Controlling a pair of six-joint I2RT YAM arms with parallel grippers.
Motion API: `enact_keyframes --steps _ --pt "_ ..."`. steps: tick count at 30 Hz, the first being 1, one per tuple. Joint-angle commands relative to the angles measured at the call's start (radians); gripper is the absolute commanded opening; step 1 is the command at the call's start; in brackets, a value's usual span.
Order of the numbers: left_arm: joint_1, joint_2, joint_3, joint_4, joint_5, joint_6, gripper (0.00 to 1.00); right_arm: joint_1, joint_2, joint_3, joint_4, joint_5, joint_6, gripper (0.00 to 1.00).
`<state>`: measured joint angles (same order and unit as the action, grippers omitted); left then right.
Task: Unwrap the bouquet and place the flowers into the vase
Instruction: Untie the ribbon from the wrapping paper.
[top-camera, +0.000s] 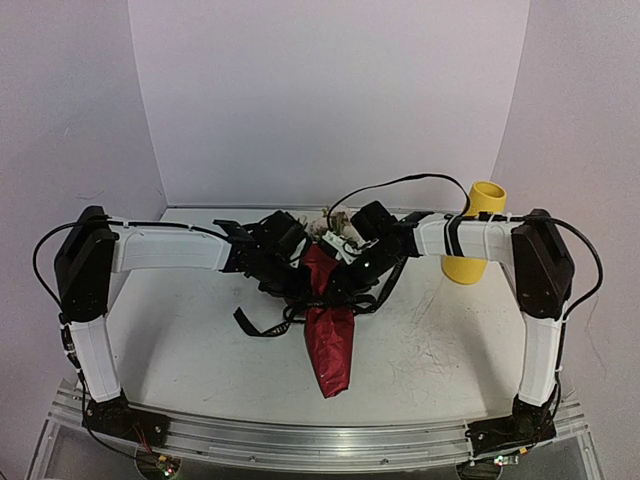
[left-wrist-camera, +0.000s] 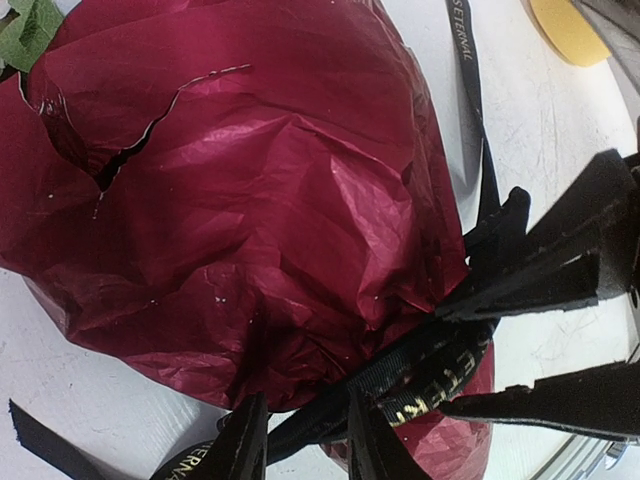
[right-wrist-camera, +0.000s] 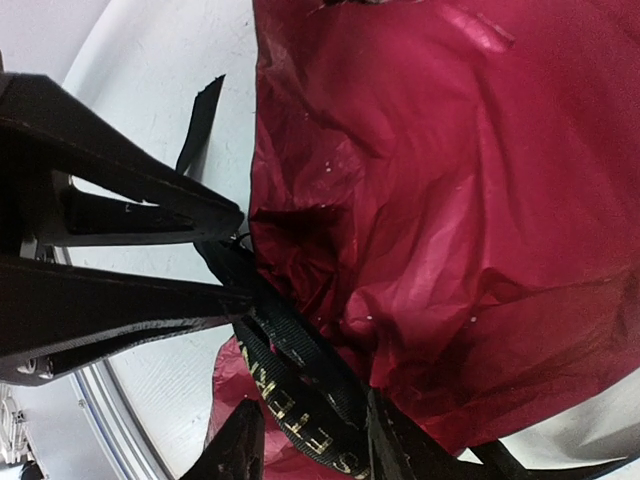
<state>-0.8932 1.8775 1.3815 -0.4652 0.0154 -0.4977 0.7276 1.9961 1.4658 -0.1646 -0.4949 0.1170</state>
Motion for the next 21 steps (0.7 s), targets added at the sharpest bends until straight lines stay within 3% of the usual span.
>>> enact_keyframes --steps 1,21 --pt "0.004 0.013 0.029 0.008 -0.005 -0.002 0.28 0.009 -0.002 -0.01 -0.042 -0.01 -0.027 0.32" --pt "0.003 0.056 0.011 0.009 0.023 0.002 0.21 0.01 -0.093 -0.05 -0.046 0.038 -0.005 0.37"
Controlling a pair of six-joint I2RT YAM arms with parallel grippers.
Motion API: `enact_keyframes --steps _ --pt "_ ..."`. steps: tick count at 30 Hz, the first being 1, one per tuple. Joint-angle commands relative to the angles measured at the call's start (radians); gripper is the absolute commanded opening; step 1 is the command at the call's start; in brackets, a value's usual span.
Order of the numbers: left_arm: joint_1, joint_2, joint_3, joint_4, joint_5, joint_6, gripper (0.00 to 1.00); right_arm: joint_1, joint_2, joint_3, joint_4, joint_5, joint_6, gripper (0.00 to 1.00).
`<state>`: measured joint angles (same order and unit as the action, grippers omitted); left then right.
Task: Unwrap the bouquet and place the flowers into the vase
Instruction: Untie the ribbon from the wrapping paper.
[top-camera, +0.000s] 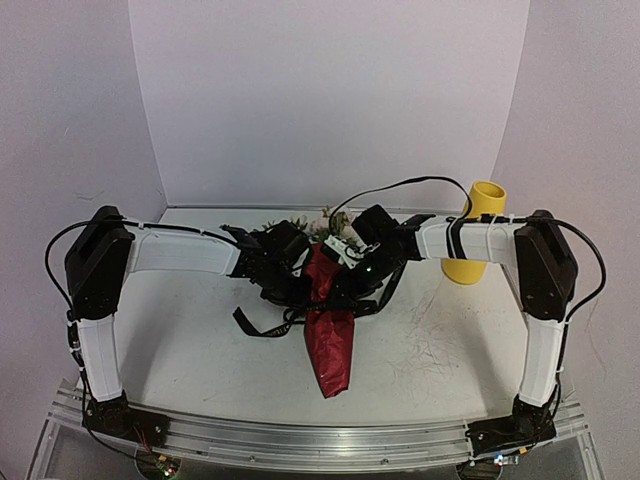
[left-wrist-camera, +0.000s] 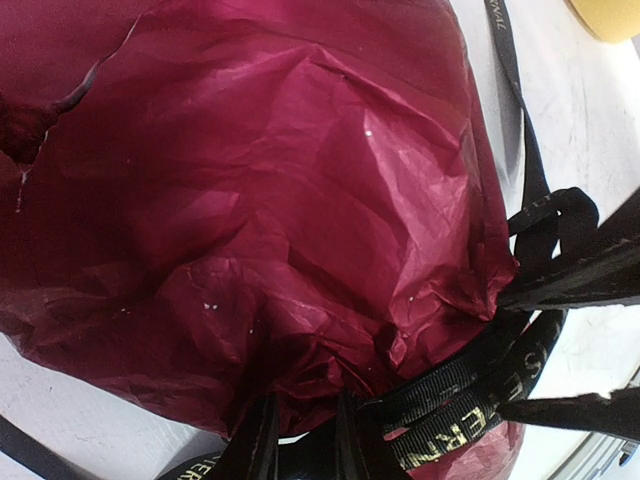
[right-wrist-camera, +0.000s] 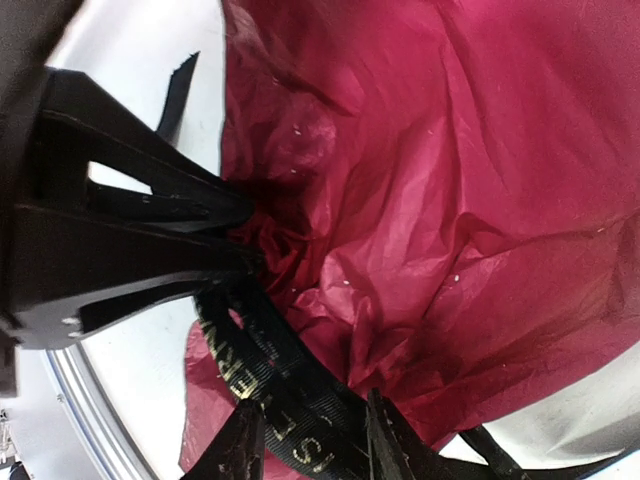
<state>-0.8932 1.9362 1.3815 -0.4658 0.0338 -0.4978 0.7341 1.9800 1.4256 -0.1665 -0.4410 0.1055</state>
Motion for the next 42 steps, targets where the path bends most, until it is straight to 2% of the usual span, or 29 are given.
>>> enact_keyframes --steps 1,13,22,27,30,31,42 --pt "0.004 -0.005 0.008 0.009 0.002 0.001 0.2 0.004 -0.082 -0.011 -0.044 -0.024 0.009 0.36" --pt "0.003 -0.016 0.014 0.009 -0.014 0.014 0.19 0.024 -0.022 0.036 -0.044 -0.057 0.022 0.26" --pt "0.004 -0.026 0.009 0.009 -0.016 0.015 0.18 0.037 0.023 0.026 -0.045 -0.048 0.022 0.25" --pt "0.003 -0.034 0.007 0.009 -0.02 0.018 0.18 0.039 0.053 0.044 -0.058 -0.031 0.039 0.14" --pt "0.004 -0.039 0.008 0.009 -0.024 0.021 0.18 0.039 0.049 0.052 -0.065 -0.028 0.048 0.01" --pt "0.004 -0.041 0.009 0.009 -0.024 0.023 0.18 0.039 0.043 0.058 -0.069 -0.026 0.053 0.0" --pt "0.004 -0.087 -0.01 0.009 -0.107 0.023 0.18 0.036 -0.109 0.048 -0.094 0.036 0.107 0.0"
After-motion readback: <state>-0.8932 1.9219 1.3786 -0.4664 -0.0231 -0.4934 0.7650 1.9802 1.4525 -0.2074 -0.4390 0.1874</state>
